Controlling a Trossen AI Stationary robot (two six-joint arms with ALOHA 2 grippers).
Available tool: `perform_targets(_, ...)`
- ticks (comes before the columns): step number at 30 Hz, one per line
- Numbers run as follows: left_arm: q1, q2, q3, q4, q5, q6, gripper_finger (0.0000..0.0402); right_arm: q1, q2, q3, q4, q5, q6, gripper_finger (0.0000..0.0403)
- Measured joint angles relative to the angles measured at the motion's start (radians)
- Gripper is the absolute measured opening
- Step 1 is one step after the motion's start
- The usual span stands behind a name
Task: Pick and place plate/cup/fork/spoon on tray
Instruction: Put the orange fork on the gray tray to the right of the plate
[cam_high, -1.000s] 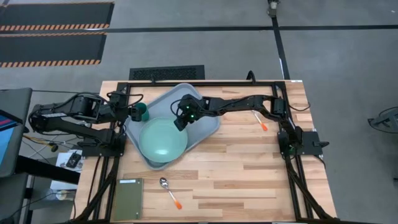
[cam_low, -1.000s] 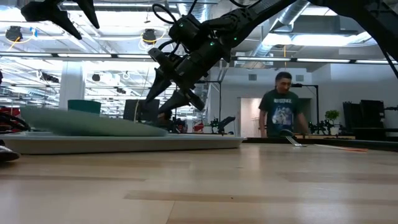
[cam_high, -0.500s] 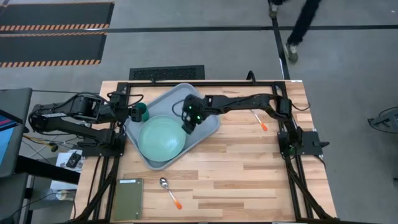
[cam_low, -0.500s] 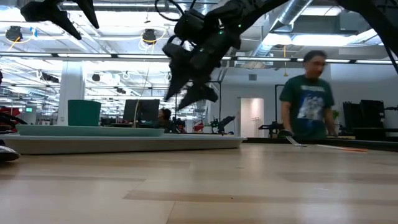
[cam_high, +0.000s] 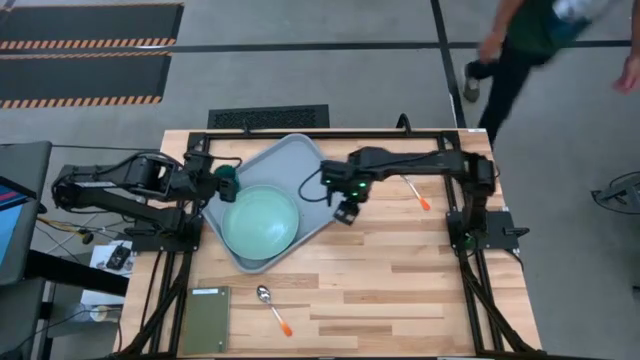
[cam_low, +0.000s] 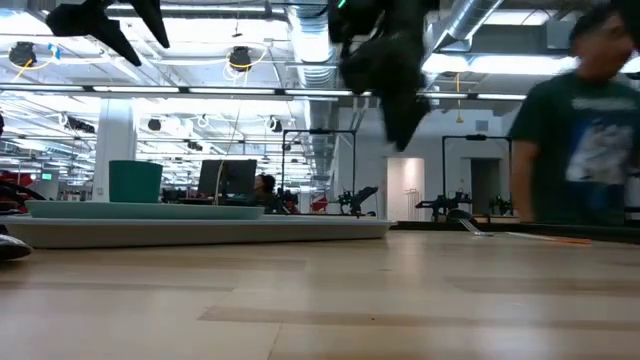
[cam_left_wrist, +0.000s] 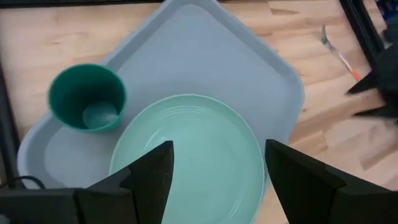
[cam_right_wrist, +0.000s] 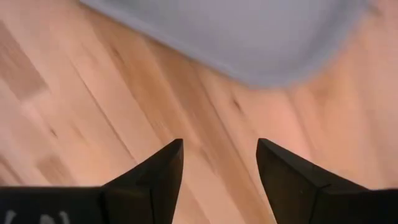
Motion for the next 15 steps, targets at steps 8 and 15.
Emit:
perform_targets(8,-0.032,0.075,0.0,0.01,0.037,0.017,0.0238,0.021,-0.289,-0.156,-0.156,0.169,0.161,0.0226)
perform_targets(15,-0.077,0.091,0.0,0.011,0.071,-0.006,0.0238,0.068,-0.516,-0.448,-0.046,0.213,0.387,0.0226)
